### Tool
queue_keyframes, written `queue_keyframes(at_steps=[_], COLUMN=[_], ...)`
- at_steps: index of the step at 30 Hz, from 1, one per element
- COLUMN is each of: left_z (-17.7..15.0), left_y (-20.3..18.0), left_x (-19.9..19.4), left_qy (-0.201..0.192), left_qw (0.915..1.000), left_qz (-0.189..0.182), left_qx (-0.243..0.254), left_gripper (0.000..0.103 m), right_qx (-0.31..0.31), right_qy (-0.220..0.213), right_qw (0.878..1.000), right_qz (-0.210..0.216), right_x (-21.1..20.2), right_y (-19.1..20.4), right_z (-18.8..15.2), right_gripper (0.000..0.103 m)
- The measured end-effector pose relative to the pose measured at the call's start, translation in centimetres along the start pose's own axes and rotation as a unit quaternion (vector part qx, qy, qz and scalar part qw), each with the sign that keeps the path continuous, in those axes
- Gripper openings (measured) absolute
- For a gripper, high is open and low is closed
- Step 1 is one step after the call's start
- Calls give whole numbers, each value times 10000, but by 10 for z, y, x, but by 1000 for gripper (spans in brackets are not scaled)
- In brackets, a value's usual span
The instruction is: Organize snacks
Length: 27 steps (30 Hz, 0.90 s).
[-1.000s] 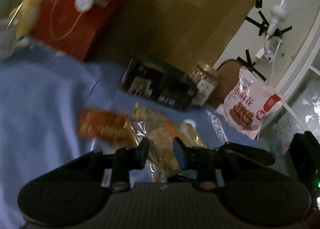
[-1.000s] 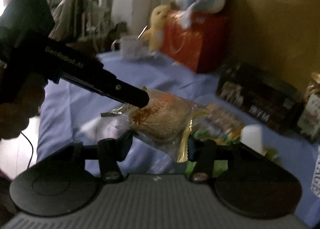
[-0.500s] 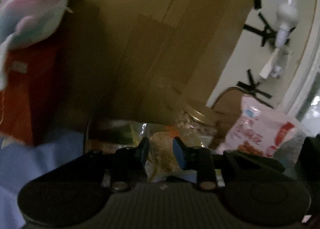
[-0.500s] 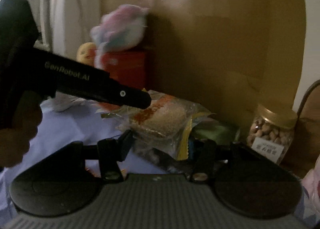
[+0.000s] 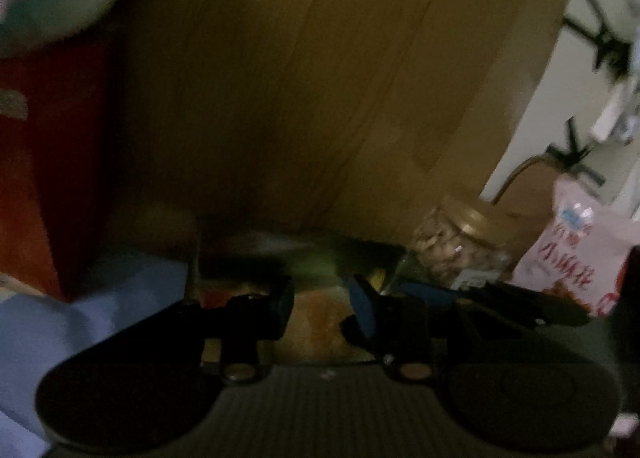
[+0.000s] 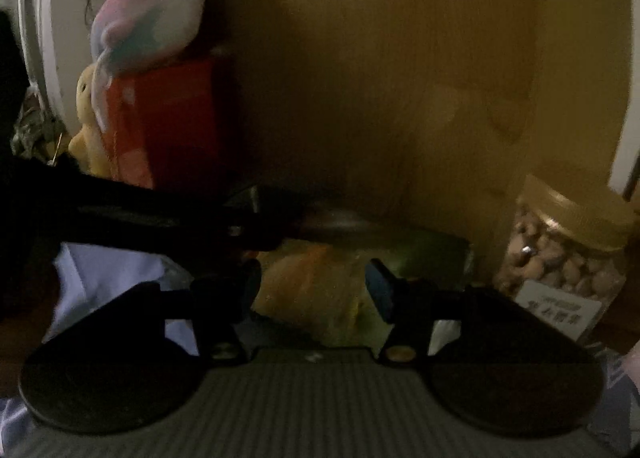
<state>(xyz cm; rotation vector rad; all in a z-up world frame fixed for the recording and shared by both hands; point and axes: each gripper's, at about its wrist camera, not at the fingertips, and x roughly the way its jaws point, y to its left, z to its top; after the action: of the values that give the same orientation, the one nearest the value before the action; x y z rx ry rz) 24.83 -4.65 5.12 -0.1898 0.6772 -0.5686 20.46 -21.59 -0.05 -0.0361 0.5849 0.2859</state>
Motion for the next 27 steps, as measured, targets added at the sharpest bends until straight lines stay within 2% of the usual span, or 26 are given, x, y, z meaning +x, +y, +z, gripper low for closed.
queue_keyframes(at_steps=[4,7,9,11,14,16,17,20,22,24,27], left_z=[-8,-37,-63,-93,-132,-151,-157,-167,-165,-163,-165], left_y=[14,36,52,66,83,96,101,116,121,123,128], left_x=[-56,-93,-112,-130,-153,-162,-165,-168,-165,-158,-133], left_qy=[-355,-426,-378,-336,-294,-239,-232,-217,-146,-33,316], left_qw=[9991,9987,9984,9977,9956,9923,9905,9847,9823,9808,9743], left_qz=[-226,-79,47,183,414,476,461,350,113,-37,-369], left_qx=[-92,-250,-416,-552,-789,-1119,-1278,-1691,-1862,-1950,-2199], left_gripper=[33,33,33,33,33,33,33,31,31,31,31], right_qx=[218,270,217,66,162,335,454,691,856,1112,1302], right_qy=[-338,-291,-62,321,1013,1198,1247,1301,1488,1767,1961], right_qw=[9992,9976,9947,9917,9867,9861,9842,9740,9622,9498,9501], right_qz=[9,574,1004,1245,1260,1105,1176,1720,2113,2329,2045], right_x=[-30,-56,-66,-65,-51,-46,-44,-43,-38,-29,-17], right_y=[-5,1,10,20,29,28,29,44,60,73,86], right_z=[-2,-9,-20,-32,-55,-64,-62,-60,-58,-62,-66], right_gripper=[61,60,54,52,52,52,52,52,52,51,48])
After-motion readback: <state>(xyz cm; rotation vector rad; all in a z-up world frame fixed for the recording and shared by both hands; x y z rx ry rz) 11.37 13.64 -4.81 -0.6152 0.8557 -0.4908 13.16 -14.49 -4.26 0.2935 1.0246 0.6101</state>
